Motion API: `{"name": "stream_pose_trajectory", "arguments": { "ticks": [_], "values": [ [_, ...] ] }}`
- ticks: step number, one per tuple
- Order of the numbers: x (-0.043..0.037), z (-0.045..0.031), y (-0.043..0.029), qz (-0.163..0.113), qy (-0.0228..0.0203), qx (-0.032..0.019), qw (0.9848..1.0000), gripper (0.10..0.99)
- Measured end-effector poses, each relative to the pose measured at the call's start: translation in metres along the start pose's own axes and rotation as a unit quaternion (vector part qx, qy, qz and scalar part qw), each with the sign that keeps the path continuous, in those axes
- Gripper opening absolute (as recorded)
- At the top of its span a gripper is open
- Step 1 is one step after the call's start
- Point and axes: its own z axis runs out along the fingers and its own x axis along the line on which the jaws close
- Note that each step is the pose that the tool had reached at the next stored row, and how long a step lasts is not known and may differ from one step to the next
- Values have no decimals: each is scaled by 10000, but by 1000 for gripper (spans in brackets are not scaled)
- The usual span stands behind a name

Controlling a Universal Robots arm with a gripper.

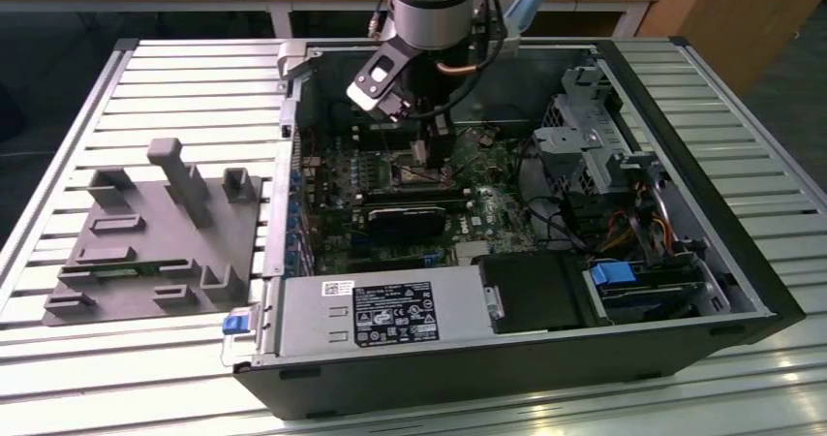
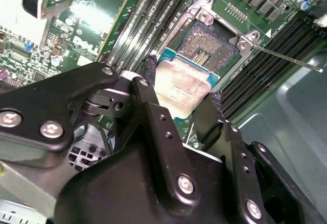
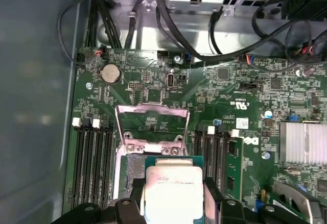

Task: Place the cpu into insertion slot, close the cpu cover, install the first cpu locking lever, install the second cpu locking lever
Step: 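Place the cpu into insertion slot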

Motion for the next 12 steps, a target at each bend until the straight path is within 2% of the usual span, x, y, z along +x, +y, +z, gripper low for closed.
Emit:
{"name": "stream_pose_trajectory", "arguments": {
  "ticks": [12],
  "values": [
    [82, 123, -18, 4, -17, 1, 10000, 537]
  ]
}}
